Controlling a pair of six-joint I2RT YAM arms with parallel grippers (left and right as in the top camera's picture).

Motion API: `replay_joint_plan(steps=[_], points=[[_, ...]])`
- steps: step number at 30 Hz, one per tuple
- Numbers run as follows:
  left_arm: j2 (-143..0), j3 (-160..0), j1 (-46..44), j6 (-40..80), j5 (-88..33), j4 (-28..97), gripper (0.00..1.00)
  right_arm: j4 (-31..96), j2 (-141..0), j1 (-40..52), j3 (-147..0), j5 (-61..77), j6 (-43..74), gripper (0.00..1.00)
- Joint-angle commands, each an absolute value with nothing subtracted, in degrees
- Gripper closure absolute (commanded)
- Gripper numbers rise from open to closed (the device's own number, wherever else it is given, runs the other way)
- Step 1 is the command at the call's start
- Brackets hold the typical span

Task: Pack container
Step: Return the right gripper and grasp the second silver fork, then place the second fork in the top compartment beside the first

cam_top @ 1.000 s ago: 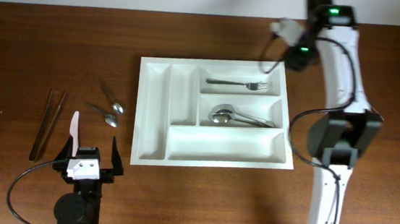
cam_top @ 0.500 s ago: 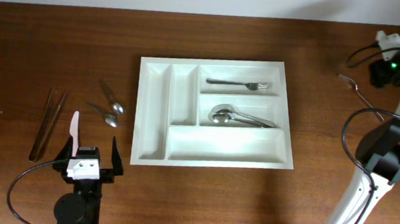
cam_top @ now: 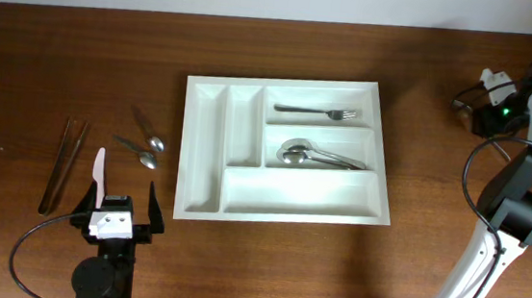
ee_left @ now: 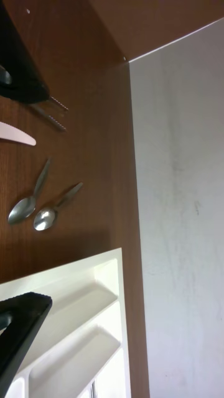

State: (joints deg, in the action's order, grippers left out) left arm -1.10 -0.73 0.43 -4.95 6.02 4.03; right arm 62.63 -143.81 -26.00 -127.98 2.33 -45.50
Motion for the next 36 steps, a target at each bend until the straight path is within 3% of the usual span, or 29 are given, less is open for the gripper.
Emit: replay_joint_plan(steps=[1,3,5,7,10,20,27,36], points=[[-0.7,-0.5,0.6,-5.5,5.8,4.1,0.01,59.9,-144.9,-25.5,-123.7,3.5,-46.3,0.35],[-0.7,-0.5,0.6,-5.5,5.8,4.1,0.01,59.0,-144.9,-25.5,-122.3,3.5,-46.3,0.38],[-0.7,-0.5,0.6,-5.5,5.8,4.1,0.01,58.0,-144.9,-25.5,-121.2,3.5,-46.3,0.50],[-0.7,-0.5,0.6,-5.5,5.8,4.1,0.01,58.0,-144.9,-25.5,-121.2,3.7,-46.3,0.81],[-0.7,-0.5,0.6,-5.5,5.8,4.1,0.01,57.7,-144.7,-25.4,-121.3,4.3,-46.0,0.96],[-0.7,-0.5,0.6,-5.5,5.8,4.1,0.01,61.8,-141.6,-21.9,-130.0,6.7,-46.0,0.96],[-0.7,-0.5,0.6,-5.5,5.8,4.1,0.01,67.4,-140.2,-13.8,-143.4,13.3,-46.4,0.96],[-0.7,-0.5,0.6,-5.5,5.8,4.1,0.01,77.5,-140.2,2.1,-145.4,13.4,-66.5,0.96]])
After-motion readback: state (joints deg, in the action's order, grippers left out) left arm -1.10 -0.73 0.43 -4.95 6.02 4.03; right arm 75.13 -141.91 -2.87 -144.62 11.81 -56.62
